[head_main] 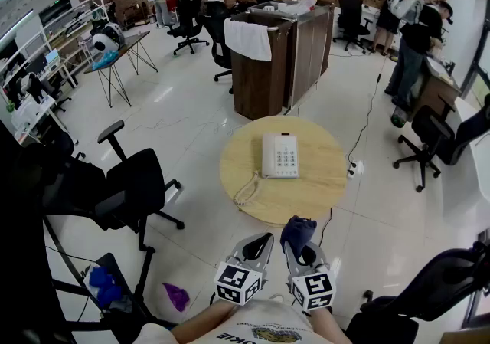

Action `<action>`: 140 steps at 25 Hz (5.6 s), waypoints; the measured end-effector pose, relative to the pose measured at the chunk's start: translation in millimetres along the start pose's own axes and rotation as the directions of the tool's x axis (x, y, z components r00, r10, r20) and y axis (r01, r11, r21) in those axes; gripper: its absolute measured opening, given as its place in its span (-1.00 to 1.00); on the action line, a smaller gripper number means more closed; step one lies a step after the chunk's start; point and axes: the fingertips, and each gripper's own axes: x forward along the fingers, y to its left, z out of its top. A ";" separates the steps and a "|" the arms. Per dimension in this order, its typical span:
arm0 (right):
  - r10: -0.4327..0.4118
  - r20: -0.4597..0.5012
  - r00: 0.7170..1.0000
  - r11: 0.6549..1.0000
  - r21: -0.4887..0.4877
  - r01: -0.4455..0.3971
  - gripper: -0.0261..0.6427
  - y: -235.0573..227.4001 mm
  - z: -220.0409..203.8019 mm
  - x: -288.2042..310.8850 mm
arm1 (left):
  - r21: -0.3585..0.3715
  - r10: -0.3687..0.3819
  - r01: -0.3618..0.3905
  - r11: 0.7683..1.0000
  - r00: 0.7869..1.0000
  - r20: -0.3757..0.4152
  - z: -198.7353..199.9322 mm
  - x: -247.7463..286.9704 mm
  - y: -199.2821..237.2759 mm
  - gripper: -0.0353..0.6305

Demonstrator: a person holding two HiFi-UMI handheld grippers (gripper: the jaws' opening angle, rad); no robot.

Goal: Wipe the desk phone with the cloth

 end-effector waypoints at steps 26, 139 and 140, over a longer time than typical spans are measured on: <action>-0.016 -0.007 1.000 1.000 -0.016 0.016 -0.73 -48.5 2.0 7.1 | -0.006 0.007 -0.007 1.000 1.000 0.017 5.5 41.8 -5.2 -0.92; 0.139 -0.381 0.914 0.990 0.028 -0.139 -0.72 -177.6 -62.6 332.1 | -0.135 0.131 -0.139 0.981 0.989 -0.072 37.6 230.6 189.1 -0.92; 0.136 -0.382 0.914 0.990 0.031 -0.135 -0.72 -175.6 -64.7 328.0 | -0.136 0.124 -0.133 0.982 0.990 -0.073 37.6 231.6 188.3 -0.92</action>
